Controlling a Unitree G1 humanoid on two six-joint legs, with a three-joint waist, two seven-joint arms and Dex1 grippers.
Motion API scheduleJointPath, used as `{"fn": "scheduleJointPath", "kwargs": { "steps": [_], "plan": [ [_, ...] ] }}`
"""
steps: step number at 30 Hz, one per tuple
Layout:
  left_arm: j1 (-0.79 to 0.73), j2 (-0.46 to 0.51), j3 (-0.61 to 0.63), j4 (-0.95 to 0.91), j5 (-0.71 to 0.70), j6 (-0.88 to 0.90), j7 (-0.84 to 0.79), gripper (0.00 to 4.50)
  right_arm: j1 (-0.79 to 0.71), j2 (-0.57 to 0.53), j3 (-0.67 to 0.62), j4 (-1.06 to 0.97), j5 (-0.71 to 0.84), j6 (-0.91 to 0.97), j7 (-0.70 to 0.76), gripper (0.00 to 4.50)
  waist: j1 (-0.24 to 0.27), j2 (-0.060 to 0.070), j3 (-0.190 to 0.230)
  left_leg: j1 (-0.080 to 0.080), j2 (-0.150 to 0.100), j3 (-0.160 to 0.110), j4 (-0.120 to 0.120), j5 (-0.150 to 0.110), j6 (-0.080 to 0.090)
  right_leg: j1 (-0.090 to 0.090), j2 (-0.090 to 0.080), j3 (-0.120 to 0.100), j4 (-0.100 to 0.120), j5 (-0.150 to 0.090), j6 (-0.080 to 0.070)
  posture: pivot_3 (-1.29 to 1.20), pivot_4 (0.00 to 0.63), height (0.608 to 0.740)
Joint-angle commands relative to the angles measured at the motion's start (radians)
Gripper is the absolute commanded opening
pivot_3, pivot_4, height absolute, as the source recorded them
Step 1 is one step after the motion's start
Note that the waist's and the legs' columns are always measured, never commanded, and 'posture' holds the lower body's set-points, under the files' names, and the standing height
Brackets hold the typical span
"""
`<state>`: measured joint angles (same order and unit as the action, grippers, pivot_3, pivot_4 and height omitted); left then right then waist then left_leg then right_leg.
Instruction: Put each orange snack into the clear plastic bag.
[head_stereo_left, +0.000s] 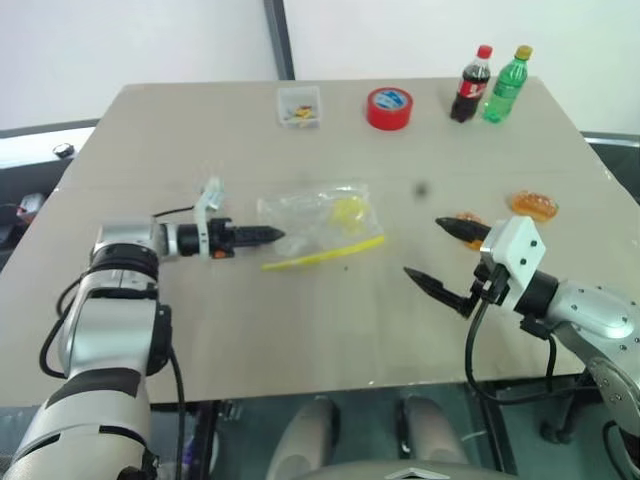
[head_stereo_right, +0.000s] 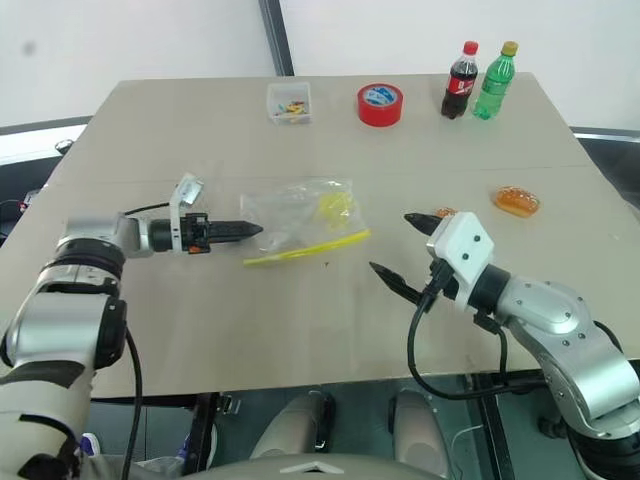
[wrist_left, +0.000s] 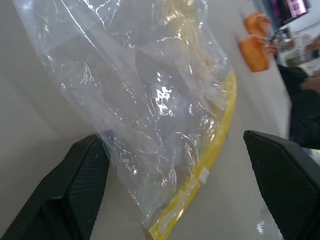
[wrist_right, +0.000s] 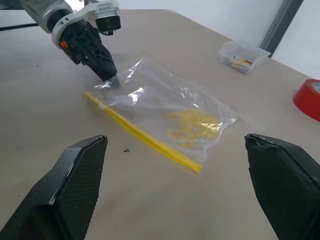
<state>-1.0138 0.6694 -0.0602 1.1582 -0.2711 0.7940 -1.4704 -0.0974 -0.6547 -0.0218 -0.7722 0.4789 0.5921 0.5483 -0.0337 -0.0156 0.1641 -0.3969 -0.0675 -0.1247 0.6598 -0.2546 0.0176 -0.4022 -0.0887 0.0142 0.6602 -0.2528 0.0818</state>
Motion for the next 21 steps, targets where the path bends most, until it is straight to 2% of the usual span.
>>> {"fn": "scheduleJointPath", "kwargs": {
  "steps": [1, 5, 8, 15, 18, 21],
  "plan": [
    [0.048, -0.063, -0.014, 0.043, 0.036, 0.007, -0.033, 4.4, 0.003, 0.01, -0.009, -0.052, -0.003, 0.008, -0.03, 4.5, 0.002, 0.0, 0.0, 0.0, 0.0, 0.001, 0.001, 0.0, 0.0, 0.0, 0.0, 0.001, 0.0, 0.0, 0.0, 0.0, 0.15, 0.736],
    [0.066, -0.13, 0.062, 0.059, 0.0, 0.04, 0.013, 4.4, 0.011, 0.013, -0.012, -0.067, 0.001, 0.025, -0.046, 4.5, 0.011, 0.002, -0.001, 0.0, 0.001, 0.001, 0.005, -0.001, 0.001, 0.0, 0.0, 0.002, 0.002, 0.0, 0.0, 0.0, 0.15, 0.736],
    [0.105, -0.176, 0.075, 0.014, 0.022, -0.04, 0.087, 4.4, 0.018, 0.01, -0.013, -0.08, -0.003, 0.034, -0.057, 4.5, 0.023, 0.005, -0.004, 0.001, 0.001, 0.001, 0.007, -0.001, 0.001, 0.002, 0.0, 0.001, 0.003, 0.0, 0.0, 0.0, 0.15, 0.736],
    [0.072, -0.261, 0.144, -0.041, -0.029, 0.231, 0.264, 4.4, 0.023, 0.017, -0.015, -0.083, -0.023, 0.037, -0.093, 4.5, 0.034, 0.009, -0.008, 0.015, 0.001, 0.0, 0.007, -0.002, 0.003, 0.017, -0.001, 0.001, 0.002, -0.003, 0.005, 0.0, 0.15, 0.736],
    [0.059, -0.295, 0.216, -0.053, -0.068, 0.302, 0.38, 4.4, 0.017, 0.028, -0.005, -0.075, -0.032, 0.033, -0.107, 4.5, 0.034, 0.009, -0.008, 0.017, 0.001, 0.0, 0.008, -0.002, 0.003, 0.019, -0.001, 0.0, 0.002, -0.003, 0.006, 0.0, 0.15, 0.736],
    [0.053, -0.327, 0.26, -0.091, -0.109, 0.386, 0.435, 3.54, 0.007, 0.023, 0.055, -0.029, -0.136, -0.019, -0.122, 4.5, 0.029, 0.009, -0.008, 0.017, 0.001, 0.0, 0.008, -0.002, 0.003, 0.019, -0.001, 0.001, 0.002, -0.003, 0.006, 0.0, 0.15, 0.736]
  ]
}}
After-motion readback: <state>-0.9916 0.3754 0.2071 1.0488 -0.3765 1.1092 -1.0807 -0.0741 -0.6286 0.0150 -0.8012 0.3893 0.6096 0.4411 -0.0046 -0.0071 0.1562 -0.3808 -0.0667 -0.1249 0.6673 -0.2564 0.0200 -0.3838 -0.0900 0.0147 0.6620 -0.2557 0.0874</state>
